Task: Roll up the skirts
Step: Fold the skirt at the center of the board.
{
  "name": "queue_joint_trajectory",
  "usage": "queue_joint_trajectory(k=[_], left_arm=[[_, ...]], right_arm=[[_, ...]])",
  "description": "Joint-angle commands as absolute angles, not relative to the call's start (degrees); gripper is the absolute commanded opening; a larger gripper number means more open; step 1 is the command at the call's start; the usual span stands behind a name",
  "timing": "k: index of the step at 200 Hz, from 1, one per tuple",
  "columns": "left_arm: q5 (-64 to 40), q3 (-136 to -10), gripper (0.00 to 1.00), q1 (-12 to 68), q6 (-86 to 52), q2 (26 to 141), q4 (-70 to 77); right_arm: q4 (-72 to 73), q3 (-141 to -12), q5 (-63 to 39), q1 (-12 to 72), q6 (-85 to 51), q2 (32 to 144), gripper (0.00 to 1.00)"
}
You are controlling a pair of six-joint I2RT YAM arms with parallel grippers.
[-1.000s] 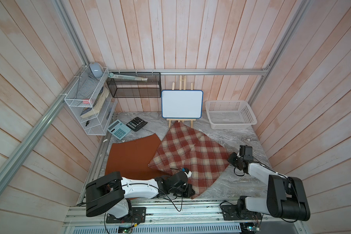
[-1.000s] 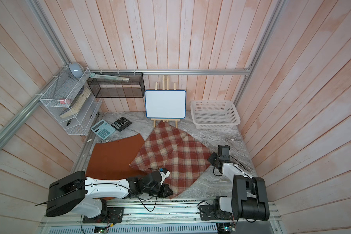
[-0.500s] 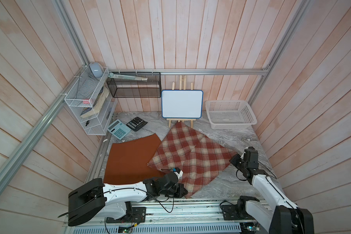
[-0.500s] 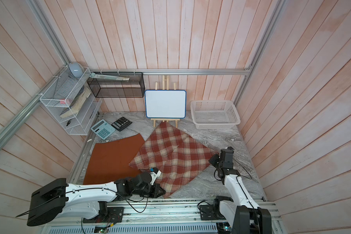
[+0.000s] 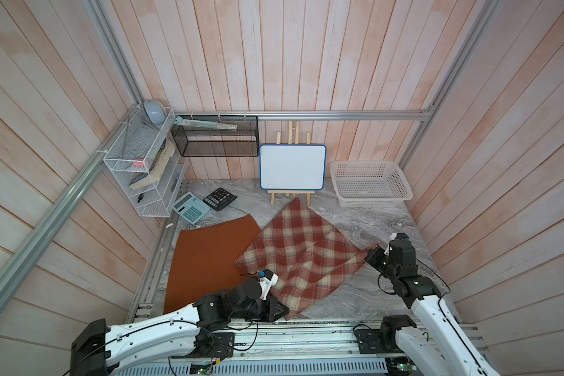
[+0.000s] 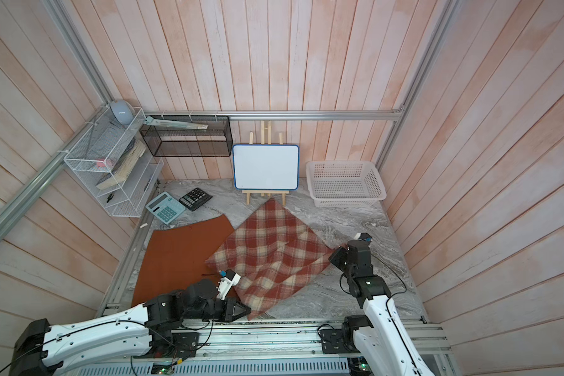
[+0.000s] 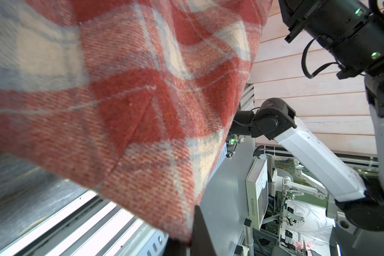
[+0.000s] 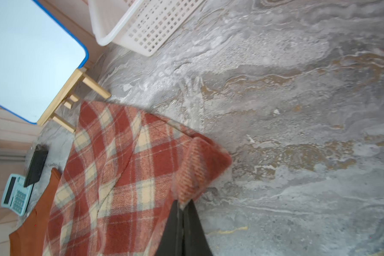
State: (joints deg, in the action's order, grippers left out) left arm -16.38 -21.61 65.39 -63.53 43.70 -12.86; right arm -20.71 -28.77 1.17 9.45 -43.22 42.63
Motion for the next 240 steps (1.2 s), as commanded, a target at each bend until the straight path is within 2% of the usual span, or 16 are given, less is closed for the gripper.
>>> queue_joint_trajectory(k=[1,41,75,100,163,201,240], left_arm=[[-14.5,-23.1,0.00,65.2,-64.5,41.4,-19.0],[-10.4,-28.2,0.00,59.5,-61.5,39.1,-26.0],[-10.0,-31.3,0.00,46.1,-57.5,35.6,-32.1],[-16.4,-30.0,0.00,36.6,-55.6,36.4,-29.9],[-24.4,-25.3,0.00,24.2,-52.9,40.1,-24.6],[-26.0,-23.0,0.00,17.4,-50.6,44.6,-20.7],[-24.7,-21.7,0.00,9.3,-48.1,44.3,-20.1]], right_arm=[[-20.4,-33.3,5.3,12.6,-41.9,46.9,0.00],[-13.3,-43.1,2.9,14.6,-36.6,61.3,0.00],[-8.1,-52.2,-0.2,16.5,-33.3,74.9,0.00],[-6.1,-59.3,-1.9,18.0,-31.9,84.2,0.00],[-7.3,-77.2,-6.4,19.9,-28.9,103.3,0.00],[-12.4,-90.3,-8.5,20.8,-26.9,115.3,0.00],[-13.7,-97.4,-9.4,22.4,-25.7,122.0,0.00]])
